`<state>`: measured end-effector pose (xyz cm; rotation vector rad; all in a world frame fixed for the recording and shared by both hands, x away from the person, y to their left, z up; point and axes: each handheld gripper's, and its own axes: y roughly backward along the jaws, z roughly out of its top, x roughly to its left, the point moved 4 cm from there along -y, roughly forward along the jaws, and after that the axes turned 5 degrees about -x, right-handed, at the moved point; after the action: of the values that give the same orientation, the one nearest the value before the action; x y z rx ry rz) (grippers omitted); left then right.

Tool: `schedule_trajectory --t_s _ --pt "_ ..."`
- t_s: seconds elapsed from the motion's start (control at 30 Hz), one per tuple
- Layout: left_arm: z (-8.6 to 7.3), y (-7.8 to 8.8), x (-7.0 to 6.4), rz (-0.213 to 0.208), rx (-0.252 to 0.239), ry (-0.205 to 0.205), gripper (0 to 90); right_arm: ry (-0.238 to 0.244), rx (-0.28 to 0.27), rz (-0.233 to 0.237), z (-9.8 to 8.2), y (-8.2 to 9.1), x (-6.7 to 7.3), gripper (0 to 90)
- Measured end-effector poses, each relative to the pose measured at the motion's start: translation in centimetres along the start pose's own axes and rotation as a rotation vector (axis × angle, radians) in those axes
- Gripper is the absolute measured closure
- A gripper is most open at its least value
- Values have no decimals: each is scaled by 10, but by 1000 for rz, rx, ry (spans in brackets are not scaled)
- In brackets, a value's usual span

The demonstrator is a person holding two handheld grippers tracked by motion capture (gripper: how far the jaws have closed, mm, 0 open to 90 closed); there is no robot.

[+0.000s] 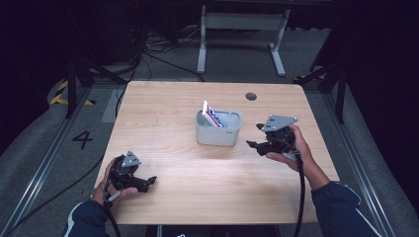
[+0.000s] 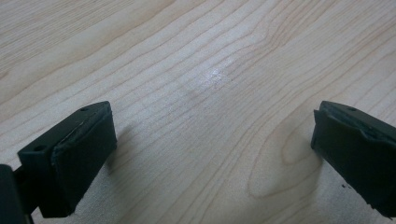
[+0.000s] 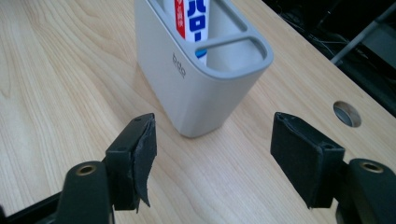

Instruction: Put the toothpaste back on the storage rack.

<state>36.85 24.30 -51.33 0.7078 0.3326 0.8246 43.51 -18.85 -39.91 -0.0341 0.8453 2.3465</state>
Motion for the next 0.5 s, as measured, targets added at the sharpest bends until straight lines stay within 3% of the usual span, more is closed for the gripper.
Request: schedule_trajectory --t_s 0.5 --pt "0 0 0 2 1 2 5 -32 59 -36 -42 11 -4 312"
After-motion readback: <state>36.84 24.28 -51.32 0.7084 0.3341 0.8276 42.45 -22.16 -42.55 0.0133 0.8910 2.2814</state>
